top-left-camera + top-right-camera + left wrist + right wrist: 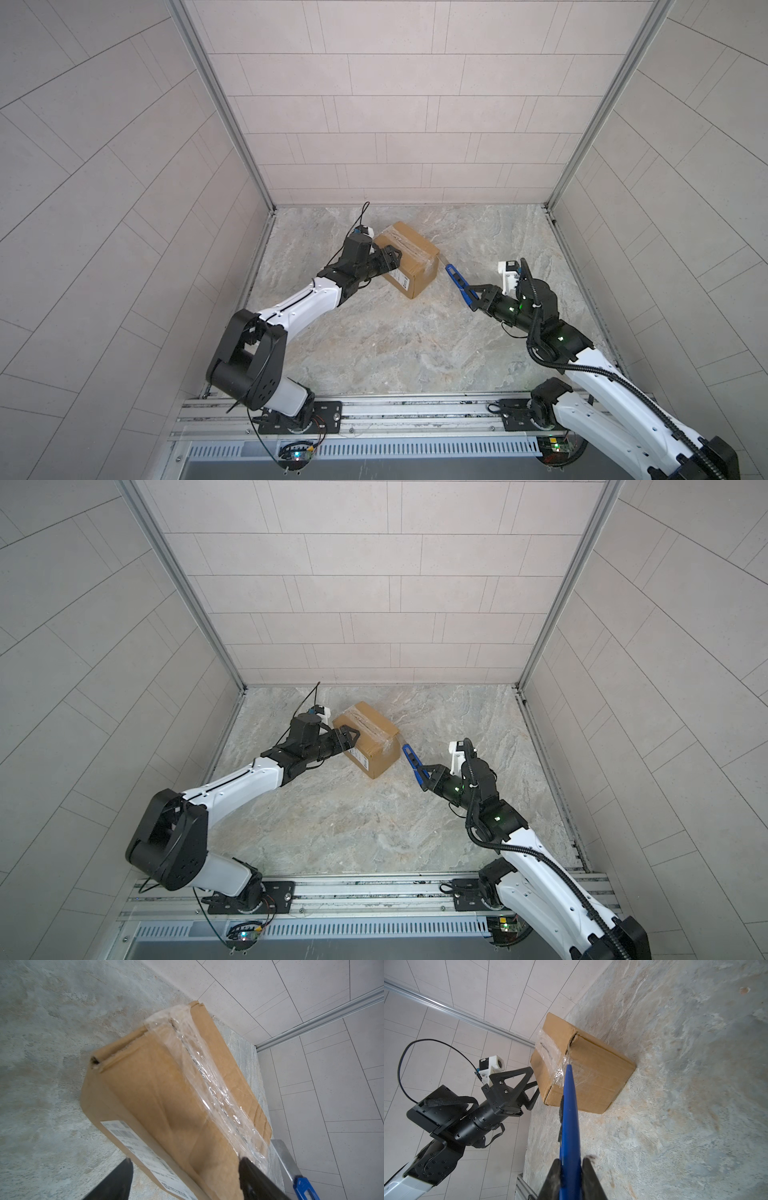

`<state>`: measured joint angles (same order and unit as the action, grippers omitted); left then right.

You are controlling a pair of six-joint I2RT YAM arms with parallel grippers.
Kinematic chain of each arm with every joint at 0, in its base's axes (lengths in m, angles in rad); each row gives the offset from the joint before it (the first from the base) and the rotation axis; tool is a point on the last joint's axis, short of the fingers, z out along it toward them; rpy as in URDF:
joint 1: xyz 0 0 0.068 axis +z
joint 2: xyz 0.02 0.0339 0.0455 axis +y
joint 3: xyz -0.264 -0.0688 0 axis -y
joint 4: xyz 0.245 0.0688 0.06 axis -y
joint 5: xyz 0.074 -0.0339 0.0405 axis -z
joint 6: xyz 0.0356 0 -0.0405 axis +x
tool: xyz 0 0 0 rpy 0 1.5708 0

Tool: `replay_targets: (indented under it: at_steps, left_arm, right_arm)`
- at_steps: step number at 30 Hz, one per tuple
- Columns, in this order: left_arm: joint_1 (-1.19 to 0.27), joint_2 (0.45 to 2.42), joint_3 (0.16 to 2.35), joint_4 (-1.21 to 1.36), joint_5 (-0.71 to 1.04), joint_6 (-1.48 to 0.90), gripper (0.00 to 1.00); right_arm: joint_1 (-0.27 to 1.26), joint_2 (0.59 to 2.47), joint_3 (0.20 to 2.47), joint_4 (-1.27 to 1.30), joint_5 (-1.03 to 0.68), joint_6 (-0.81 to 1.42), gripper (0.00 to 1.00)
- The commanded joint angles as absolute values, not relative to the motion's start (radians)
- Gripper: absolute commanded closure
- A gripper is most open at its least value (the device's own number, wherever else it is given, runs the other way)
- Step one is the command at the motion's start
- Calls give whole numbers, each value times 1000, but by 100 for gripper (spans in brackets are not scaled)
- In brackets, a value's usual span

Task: Unpack the express box

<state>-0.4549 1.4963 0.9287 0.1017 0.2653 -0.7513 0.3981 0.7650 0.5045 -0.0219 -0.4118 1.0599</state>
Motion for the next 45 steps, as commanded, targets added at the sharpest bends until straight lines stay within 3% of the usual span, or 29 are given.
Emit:
replay_targets:
  at_steps: [1, 25, 45]
  left_arm:
    - [-457, 1502, 930, 129, 269, -753, 17]
    - [-459, 1520, 925, 161, 284, -770, 17]
    - [-481, 1545, 920, 216, 299, -801, 18]
  right_arm:
    - [397, 766, 497, 23, -419, 1084, 100]
    - [427, 805, 527, 51, -503, 1098, 100]
    - [481, 834, 552, 98, -472, 1158, 100]
